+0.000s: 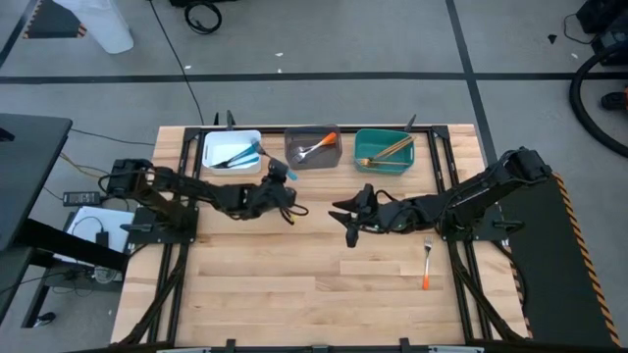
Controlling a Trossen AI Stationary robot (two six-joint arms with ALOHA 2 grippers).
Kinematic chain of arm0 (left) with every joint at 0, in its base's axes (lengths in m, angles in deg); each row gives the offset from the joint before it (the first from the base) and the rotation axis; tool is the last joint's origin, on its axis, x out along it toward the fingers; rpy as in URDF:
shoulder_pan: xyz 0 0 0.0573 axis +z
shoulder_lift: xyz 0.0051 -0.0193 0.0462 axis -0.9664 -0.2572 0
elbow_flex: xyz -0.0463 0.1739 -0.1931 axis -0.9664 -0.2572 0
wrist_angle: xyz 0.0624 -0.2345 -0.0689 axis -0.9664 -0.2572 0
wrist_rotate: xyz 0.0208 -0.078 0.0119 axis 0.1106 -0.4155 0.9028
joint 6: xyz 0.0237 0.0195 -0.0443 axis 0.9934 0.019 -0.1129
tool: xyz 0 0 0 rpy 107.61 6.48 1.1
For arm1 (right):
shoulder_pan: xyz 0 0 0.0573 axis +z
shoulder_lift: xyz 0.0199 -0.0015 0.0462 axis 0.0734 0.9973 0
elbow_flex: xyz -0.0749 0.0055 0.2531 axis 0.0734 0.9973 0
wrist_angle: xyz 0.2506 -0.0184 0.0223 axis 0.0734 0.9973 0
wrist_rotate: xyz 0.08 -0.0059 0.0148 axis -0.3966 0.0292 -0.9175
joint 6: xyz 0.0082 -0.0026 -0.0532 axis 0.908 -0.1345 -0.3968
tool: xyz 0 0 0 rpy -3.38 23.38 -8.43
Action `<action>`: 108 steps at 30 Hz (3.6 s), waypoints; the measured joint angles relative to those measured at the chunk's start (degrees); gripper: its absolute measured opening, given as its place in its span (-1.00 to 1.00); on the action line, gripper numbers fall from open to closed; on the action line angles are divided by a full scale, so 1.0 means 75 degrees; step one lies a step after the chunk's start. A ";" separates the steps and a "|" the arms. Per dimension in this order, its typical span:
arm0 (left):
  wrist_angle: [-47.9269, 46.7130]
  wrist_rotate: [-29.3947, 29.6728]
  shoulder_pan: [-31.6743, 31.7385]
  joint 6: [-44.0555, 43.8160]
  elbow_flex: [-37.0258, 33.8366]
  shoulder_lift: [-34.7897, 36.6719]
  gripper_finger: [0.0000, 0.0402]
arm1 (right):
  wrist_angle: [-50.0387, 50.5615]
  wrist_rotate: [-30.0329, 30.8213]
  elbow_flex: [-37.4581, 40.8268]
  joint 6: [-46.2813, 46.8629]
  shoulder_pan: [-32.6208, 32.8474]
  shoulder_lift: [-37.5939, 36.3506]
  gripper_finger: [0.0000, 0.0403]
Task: Sort silverware by color (type)
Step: Put the blue fork into the white bin
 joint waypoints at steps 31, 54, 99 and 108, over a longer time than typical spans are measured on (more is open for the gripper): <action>-0.3246 -0.2509 0.3014 -0.2877 0.0000 0.2235 -0.92 | -0.1216 -0.0213 0.1068 0.0530 0.0004 -0.0003 -0.27; -0.4603 -0.3974 0.5054 -0.4982 0.0000 0.2226 -0.92 | -0.1212 -0.0268 0.1068 0.0424 0.0004 -0.0003 -0.27; -0.5864 -0.5438 0.6043 -0.6898 0.1705 0.2221 -0.92 | -0.1375 -0.0238 0.1065 0.0218 -0.0009 -0.0003 -0.27; -0.6379 -0.6058 0.6614 -0.7134 0.1635 0.1670 -0.92 | -0.1377 -0.0267 0.1065 0.0193 -0.0009 -0.0003 -0.27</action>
